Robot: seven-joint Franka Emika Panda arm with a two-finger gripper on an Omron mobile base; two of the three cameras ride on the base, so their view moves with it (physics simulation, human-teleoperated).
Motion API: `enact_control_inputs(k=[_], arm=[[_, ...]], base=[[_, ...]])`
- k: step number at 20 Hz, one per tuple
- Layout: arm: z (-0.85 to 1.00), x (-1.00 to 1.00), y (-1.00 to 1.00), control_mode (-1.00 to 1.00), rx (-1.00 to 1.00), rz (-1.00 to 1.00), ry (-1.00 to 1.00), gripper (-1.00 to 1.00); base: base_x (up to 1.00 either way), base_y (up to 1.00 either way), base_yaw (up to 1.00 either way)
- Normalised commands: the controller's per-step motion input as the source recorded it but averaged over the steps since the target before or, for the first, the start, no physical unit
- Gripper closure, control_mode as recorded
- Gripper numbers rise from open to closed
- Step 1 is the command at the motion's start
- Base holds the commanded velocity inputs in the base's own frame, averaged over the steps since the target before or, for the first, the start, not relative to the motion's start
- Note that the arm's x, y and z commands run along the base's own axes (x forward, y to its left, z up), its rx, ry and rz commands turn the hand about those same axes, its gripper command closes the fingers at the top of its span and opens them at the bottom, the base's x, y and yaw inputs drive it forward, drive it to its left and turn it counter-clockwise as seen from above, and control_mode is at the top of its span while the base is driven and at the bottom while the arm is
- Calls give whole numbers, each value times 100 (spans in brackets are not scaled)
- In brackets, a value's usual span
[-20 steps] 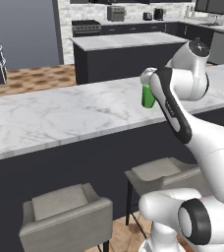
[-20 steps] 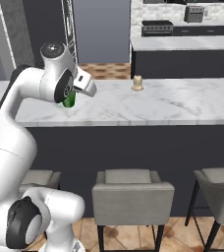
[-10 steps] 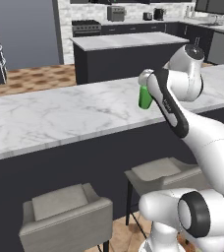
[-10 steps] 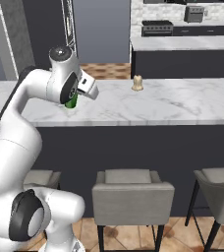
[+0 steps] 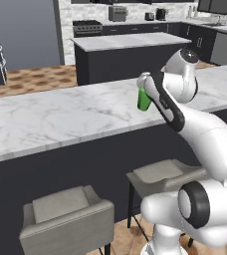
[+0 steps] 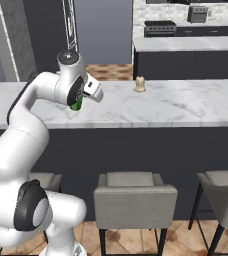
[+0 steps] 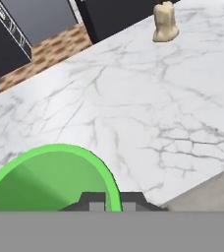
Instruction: Open the cabinet directly in front. Then move the beer and the cup to the dining counter with the candle on it.
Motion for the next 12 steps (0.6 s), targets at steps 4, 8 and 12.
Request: enact_control_inputs(k=[4, 8, 12], arm=[[-17, 35, 0, -100, -1, -2, 2, 100], [-25, 33, 0, -100, 0, -2, 4, 100], [-35, 32, 0, -100, 0, -2, 7, 100]], base=[[0, 0, 0], [0, 0, 0], [0, 0, 0]])
